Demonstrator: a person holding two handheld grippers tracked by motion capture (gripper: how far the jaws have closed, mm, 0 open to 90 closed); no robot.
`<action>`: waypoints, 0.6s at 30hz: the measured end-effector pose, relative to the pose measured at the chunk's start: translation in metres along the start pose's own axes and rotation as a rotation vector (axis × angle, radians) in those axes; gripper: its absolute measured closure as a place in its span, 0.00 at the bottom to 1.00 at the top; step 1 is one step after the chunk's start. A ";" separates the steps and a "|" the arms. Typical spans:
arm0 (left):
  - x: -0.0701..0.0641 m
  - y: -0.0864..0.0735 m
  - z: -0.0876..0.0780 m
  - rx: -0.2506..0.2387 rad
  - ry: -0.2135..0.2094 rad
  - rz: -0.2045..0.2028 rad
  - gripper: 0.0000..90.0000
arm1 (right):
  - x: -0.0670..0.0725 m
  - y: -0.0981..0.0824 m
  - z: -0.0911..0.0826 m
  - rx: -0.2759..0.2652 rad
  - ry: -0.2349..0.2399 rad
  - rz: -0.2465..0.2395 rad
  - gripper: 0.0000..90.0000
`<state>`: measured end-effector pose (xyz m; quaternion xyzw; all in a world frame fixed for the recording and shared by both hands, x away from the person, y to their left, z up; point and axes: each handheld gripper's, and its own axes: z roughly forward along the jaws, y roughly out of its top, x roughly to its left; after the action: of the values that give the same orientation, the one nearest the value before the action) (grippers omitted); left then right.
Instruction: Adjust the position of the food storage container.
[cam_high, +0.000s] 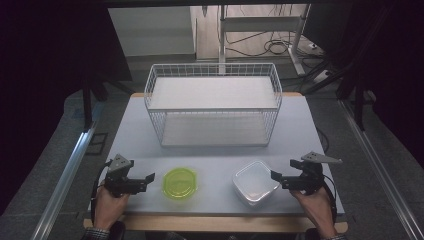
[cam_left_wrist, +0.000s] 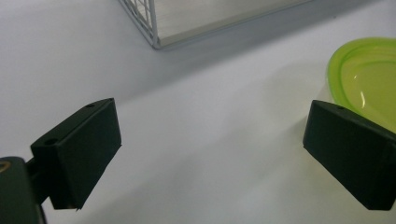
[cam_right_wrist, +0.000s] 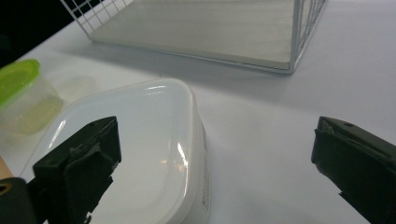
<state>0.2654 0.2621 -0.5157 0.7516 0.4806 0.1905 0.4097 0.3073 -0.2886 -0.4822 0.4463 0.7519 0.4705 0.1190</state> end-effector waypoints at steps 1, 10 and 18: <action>0.000 0.000 0.000 0.000 0.000 0.000 0.04 | 0.000 0.000 0.000 0.000 0.000 0.000 0.03; -0.004 0.002 -0.001 -0.007 -0.013 0.005 0.06 | 0.006 0.002 0.000 0.019 -0.021 -0.030 0.11; -0.010 0.004 -0.004 -0.006 0.007 0.057 0.19 | 0.005 0.001 0.001 0.030 -0.028 -0.029 0.14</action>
<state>0.2602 0.2545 -0.5088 0.7631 0.4599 0.2064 0.4045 0.3058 -0.2842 -0.4809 0.4438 0.7634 0.4511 0.1297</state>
